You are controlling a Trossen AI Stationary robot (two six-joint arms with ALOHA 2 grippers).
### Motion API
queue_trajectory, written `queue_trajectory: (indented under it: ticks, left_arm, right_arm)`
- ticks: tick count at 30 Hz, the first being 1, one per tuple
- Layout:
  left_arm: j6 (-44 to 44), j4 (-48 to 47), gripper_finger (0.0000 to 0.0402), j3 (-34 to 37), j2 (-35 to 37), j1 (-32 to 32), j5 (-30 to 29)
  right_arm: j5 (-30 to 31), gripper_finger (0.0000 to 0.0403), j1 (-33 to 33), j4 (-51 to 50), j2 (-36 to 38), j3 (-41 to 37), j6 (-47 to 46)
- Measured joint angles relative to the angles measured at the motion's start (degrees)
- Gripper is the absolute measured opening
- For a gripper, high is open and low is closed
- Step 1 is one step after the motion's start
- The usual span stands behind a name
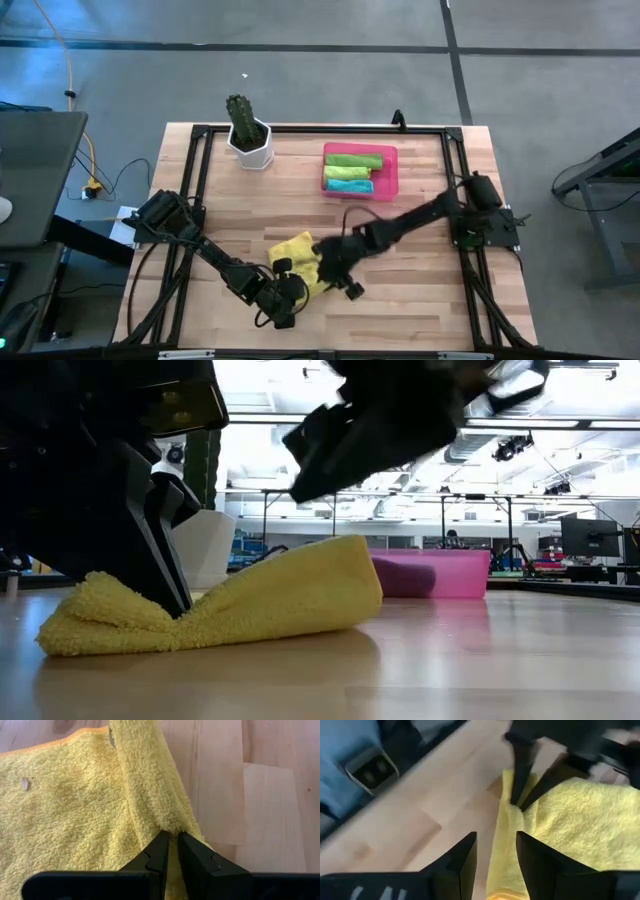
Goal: Roll microfiber towels into tight, uniform cylinder then place into a basket
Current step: Roll the yellow microfiber cloth
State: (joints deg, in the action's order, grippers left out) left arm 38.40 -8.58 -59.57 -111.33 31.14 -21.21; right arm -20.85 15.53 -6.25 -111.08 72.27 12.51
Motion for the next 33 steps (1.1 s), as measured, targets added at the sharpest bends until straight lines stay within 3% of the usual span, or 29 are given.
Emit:
queue_trajectory:
  ticks: [5,8,24,33]
  left_arm:
    - [0.01,-0.01,0.0039,0.02,-0.02,0.01,0.0]
    - [0.01,-0.06,0.0039,0.05,-0.07,0.01,0.0]
    - [2.16,0.52,0.0039,0.15,-0.11,0.15,-0.2]
    - [2.11,0.6,0.0039,0.15,-0.12,0.15,-0.17]
  right_arm:
    - [15.24,0.0129,6.2,-0.19,-0.74,-0.02,7.02]
    - [20.84,0.0129,8.22,1.27,-0.75,0.0,6.8]
    - [27.64,0.0129,8.71,2.82,-7.49,-0.01,1.52]
    - [24.54,0.0129,7.84,-3.03,-7.39,0.2,1.45]
